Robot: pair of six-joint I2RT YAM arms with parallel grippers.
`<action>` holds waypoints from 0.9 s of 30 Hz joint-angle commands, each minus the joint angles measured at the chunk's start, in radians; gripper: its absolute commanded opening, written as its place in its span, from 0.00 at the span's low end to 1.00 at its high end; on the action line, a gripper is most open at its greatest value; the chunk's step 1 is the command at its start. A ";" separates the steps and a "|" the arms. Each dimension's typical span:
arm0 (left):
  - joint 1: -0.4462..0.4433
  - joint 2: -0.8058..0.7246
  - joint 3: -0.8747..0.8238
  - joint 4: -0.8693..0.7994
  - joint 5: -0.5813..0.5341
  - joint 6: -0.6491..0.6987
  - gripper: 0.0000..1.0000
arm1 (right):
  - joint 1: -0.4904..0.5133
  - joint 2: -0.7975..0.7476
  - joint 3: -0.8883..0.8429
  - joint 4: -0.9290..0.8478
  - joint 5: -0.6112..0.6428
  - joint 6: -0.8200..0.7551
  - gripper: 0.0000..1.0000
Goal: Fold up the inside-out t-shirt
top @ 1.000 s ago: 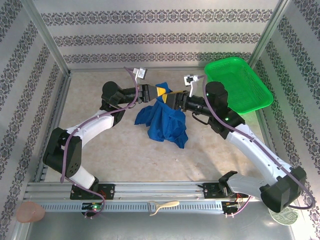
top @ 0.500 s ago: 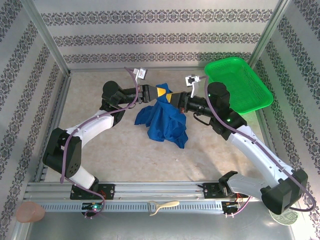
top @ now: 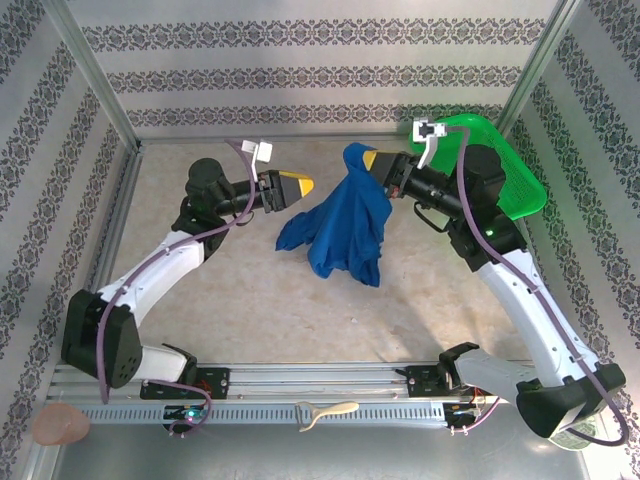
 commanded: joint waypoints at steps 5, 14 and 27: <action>-0.147 0.004 0.038 -0.371 -0.218 0.402 0.63 | 0.004 0.024 0.033 0.053 -0.033 0.042 0.00; -0.230 0.211 0.142 -0.234 -0.204 0.347 0.58 | 0.045 0.015 -0.030 0.071 0.002 0.057 0.00; -0.018 0.050 0.034 -0.372 -0.231 0.298 0.00 | -0.340 -0.096 -0.135 -0.005 -0.044 0.094 0.00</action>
